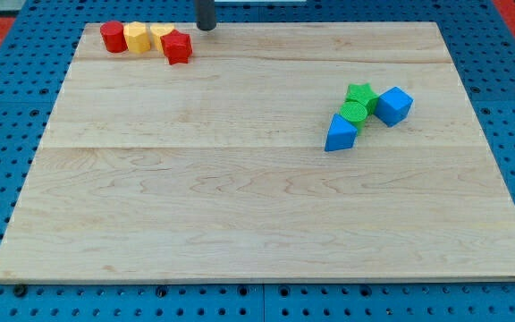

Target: Move red star towards yellow hexagon

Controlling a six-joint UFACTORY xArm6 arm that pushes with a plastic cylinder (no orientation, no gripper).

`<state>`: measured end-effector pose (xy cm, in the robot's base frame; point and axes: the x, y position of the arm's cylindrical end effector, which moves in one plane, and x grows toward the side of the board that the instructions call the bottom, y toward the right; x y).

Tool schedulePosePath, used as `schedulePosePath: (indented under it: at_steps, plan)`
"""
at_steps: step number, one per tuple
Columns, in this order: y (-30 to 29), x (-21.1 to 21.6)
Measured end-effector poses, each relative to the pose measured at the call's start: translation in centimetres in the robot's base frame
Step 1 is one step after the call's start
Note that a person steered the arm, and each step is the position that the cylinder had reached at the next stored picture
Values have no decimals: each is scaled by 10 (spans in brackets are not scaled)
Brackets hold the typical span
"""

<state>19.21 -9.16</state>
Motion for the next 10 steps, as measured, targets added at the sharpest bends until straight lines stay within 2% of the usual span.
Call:
schedulePosePath:
  at_steps: [4, 6, 7, 8, 10]
  plan:
    - [-99, 0]
    - [-115, 1]
    - [-121, 17]
    - [-108, 34]
    - [-17, 92]
